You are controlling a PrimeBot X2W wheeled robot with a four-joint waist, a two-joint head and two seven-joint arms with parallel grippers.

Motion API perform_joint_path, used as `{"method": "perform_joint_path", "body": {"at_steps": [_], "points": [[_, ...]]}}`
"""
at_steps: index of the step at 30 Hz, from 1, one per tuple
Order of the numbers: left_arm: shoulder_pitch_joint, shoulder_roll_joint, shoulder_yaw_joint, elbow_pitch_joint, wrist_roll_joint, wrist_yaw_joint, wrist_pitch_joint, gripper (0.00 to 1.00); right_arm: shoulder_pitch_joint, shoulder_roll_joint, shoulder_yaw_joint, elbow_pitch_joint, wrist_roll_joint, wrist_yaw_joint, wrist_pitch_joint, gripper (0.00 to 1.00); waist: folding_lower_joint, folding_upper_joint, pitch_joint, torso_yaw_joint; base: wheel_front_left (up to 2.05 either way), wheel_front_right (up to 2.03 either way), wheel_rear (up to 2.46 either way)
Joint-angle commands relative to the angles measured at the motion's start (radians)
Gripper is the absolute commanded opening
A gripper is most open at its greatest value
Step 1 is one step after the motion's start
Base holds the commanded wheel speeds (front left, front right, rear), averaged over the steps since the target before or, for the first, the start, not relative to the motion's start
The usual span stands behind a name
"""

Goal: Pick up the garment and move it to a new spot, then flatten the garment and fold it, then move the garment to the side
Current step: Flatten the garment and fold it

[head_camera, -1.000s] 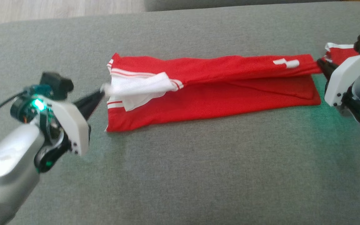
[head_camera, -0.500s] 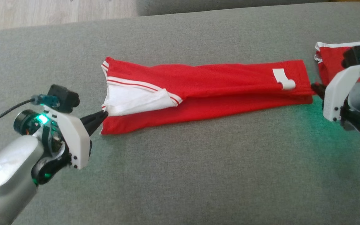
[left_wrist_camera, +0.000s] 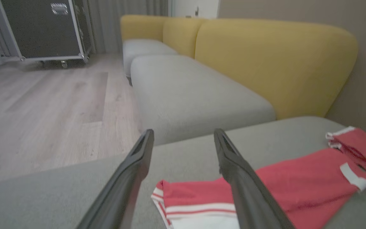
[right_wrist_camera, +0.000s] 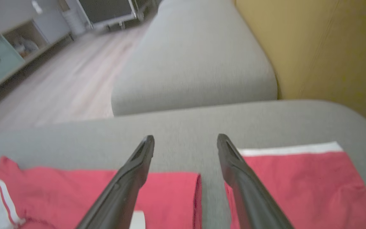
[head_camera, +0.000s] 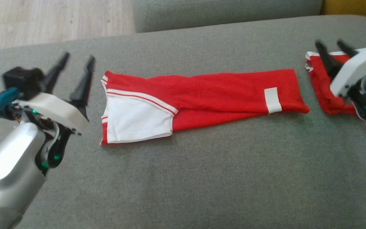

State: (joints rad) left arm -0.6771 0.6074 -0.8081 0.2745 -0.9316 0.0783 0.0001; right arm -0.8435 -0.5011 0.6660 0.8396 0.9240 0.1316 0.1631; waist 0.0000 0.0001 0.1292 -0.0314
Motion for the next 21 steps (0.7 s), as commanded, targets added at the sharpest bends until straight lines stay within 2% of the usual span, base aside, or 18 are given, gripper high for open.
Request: {"method": "perform_joint_path", "body": {"at_steps": [1, 4, 7, 10, 12, 13, 16, 21], "points": [[-0.027, 0.021, 0.081, -0.013, 0.010, 0.026, -0.070, 1.00, -0.027, 0.013, -0.018, -0.032, -0.005, -0.001, -0.077, 1.00, 0.0000, -0.0001, -0.016, -0.006, 0.00, 0.00, 0.00], [-0.001, -0.014, 0.131, -0.008, 0.011, 0.073, -0.190, 1.00, -0.018, 0.052, -0.054, -0.038, -0.023, -0.001, -0.224, 1.00, 0.0000, -0.0001, -0.034, -0.011, 0.00, 0.00, 0.00], [0.036, -0.045, 0.176, -0.009, 0.033, 0.124, -0.246, 1.00, 0.003, 0.097, -0.087, -0.029, -0.065, -0.001, -0.359, 1.00, 0.0000, -0.0001, -0.045, -0.016, 0.00, 0.00, 0.00], [0.088, -0.083, 0.223, -0.022, 0.090, 0.176, -0.260, 1.00, 0.036, 0.148, -0.126, -0.017, -0.141, -0.001, -0.414, 1.00, 0.0000, -0.0001, -0.053, -0.018, 0.00, 0.00, 0.00], [0.130, -0.117, 0.266, -0.048, 0.158, 0.196, -0.261, 1.00, 0.068, 0.178, -0.177, -0.024, -0.194, -0.001, -0.423, 1.00, 0.0000, -0.0001, -0.055, -0.015, 0.00, 0.00, 0.00], [0.187, -0.156, 0.309, -0.066, 0.216, 0.203, -0.261, 1.00, 0.113, 0.209, -0.259, -0.070, -0.266, -0.001, -0.424, 1.00, 0.0000, -0.0001, -0.058, -0.015, 0.00, 0.00, 0.00], [0.281, -0.219, 0.386, -0.085, 0.287, 0.192, -0.262, 1.00, 0.221, 0.277, -0.381, -0.158, -0.391, -0.001, -0.424, 1.00, 0.0000, -0.0001, -0.061, -0.016, 0.00, 0.00, 0.00], [0.415, -0.296, 0.475, -0.087, 0.410, 0.128, -0.262, 1.00, 0.400, 0.398, -0.518, -0.274, -0.572, -0.001, -0.425, 1.00, 0.0000, -0.0001, -0.057, -0.015, 0.00, 0.00, 0.00]]}}
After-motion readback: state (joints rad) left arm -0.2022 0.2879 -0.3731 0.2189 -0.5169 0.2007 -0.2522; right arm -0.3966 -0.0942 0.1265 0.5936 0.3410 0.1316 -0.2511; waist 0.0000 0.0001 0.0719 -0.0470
